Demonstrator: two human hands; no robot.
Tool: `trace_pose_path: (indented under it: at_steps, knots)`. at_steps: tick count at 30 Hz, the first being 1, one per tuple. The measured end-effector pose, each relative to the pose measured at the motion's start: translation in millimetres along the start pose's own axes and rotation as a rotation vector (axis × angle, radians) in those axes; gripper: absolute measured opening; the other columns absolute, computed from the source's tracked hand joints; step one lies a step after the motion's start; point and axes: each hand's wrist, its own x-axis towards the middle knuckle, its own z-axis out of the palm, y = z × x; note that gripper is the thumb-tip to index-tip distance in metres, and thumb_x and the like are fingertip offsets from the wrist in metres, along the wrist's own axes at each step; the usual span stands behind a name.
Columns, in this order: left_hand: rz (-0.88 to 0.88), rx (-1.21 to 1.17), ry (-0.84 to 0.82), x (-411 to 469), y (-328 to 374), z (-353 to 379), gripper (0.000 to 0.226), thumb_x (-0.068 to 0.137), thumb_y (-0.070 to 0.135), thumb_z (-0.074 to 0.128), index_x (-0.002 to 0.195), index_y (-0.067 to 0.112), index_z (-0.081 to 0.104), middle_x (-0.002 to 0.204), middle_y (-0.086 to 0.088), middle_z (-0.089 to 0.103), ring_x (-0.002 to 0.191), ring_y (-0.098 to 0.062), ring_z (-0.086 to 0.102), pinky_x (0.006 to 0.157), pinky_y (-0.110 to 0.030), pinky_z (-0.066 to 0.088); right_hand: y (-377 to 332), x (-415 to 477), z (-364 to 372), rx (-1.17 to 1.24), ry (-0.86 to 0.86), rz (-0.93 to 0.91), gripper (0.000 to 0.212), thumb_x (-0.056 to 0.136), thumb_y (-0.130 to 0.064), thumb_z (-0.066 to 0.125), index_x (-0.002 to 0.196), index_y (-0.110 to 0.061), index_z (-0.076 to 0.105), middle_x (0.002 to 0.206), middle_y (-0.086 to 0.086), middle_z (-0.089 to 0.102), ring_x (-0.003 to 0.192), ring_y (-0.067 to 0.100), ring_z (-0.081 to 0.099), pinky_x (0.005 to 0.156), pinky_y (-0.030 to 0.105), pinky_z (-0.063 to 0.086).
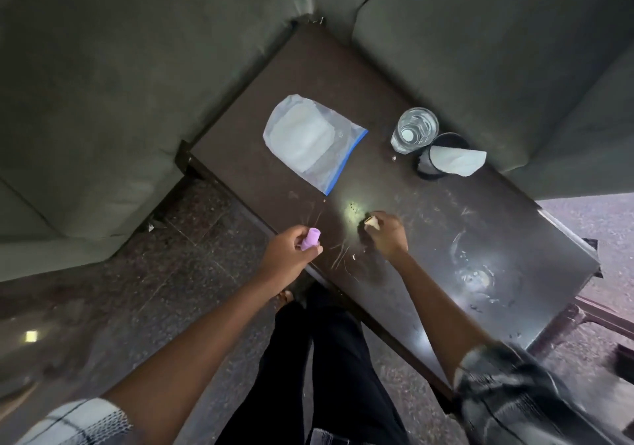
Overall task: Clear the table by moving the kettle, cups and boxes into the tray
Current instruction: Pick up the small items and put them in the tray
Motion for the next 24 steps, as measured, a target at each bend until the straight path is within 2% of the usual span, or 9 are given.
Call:
trace_pose_path:
  at_steps: [2, 4, 7, 9, 12, 15, 19, 24]
  knots:
    - [0.032, 0.001, -0.021, -8, 9, -3, 0.014, 0.080, 0.019, 0.069, 0.092, 0.019, 0.062, 0.094, -0.008, 0.070, 0.088, -0.021, 0.065, 0.082, -0.033, 0.049, -7, -29, -8, 0.205, 0.021, 0.011, 0.030, 0.085, -0.016, 0.060, 0.115, -0.010, 0.062, 0.098, 0.006, 0.063, 0.080, 0.021, 0.061, 0.068, 0.024, 0.045]
    - [0.062, -0.018, -0.038, -18, 22, -5, 0.016, 0.078, 0.019, 0.070, 0.093, 0.018, 0.063, 0.093, -0.008, 0.071, 0.087, -0.019, 0.065, 0.081, -0.029, 0.048, -18, -69, -23, 0.435, 0.024, 0.037, 0.028, 0.088, -0.016, 0.060, 0.114, -0.005, 0.061, 0.081, 0.006, 0.059, 0.053, 0.012, 0.057, 0.048, 0.020, 0.045]
    - [0.101, -0.054, -0.113, -37, 43, -8, 0.027, 0.083, 0.012, 0.067, 0.110, 0.008, 0.062, 0.096, -0.011, 0.069, 0.087, -0.016, 0.060, 0.070, -0.018, 0.044, -37, -135, -51, 0.703, 0.116, 0.006, 0.020, 0.087, -0.013, 0.063, 0.104, -0.005, 0.056, 0.073, 0.008, 0.055, 0.038, 0.004, 0.053, 0.041, 0.018, 0.048]
    - [0.159, -0.058, -0.219, -60, 60, -11, 0.032, 0.086, 0.013, 0.065, 0.116, 0.011, 0.057, 0.103, -0.015, 0.069, 0.086, -0.018, 0.061, 0.063, -0.013, 0.044, -44, -187, -67, 0.838, 0.204, -0.022, 0.018, 0.085, -0.011, 0.065, 0.100, -0.005, 0.055, 0.070, 0.008, 0.056, 0.038, 0.005, 0.054, 0.043, 0.018, 0.049]
    - [0.267, -0.074, -0.358, -101, 80, -13, 0.025, 0.088, 0.016, 0.061, 0.111, 0.017, 0.049, 0.099, -0.010, 0.070, 0.079, -0.017, 0.064, 0.068, -0.020, 0.044, -41, -255, -79, 1.004, 0.278, -0.066, 0.009, 0.087, -0.010, 0.061, 0.095, -0.011, 0.063, 0.073, 0.005, 0.060, 0.047, 0.008, 0.055, 0.051, 0.021, 0.050]
    - [0.333, -0.062, -0.453, -141, 87, -10, 0.021, 0.088, 0.016, 0.061, 0.106, 0.015, 0.051, 0.098, -0.008, 0.072, 0.080, -0.017, 0.066, 0.070, -0.017, 0.048, -25, -314, -80, 1.147, 0.372, -0.059, 0.017, 0.091, -0.008, 0.052, 0.091, -0.017, 0.066, 0.068, 0.005, 0.057, 0.048, 0.012, 0.051, 0.053, 0.025, 0.046]
    - [0.335, -0.085, -0.591, -180, 86, 10, 0.017, 0.088, 0.018, 0.061, 0.103, 0.018, 0.055, 0.099, -0.003, 0.074, 0.078, -0.015, 0.068, 0.074, -0.024, 0.048, 4, -378, -82, 1.317, 0.460, -0.048, 0.016, 0.091, -0.013, 0.050, 0.095, -0.012, 0.066, 0.069, 0.004, 0.050, 0.051, 0.011, 0.046, 0.055, 0.026, 0.041]
    - [0.348, -0.085, -0.687, -222, 87, 55, 0.022, 0.087, 0.013, 0.061, 0.109, 0.015, 0.058, 0.096, 0.001, 0.074, 0.074, -0.011, 0.067, 0.074, -0.024, 0.047, 47, -431, -87, 1.578, 0.583, -0.073, 0.011, 0.088, -0.011, 0.056, 0.079, -0.014, 0.062, 0.062, 0.002, 0.050, 0.049, 0.009, 0.045, 0.048, 0.021, 0.043]
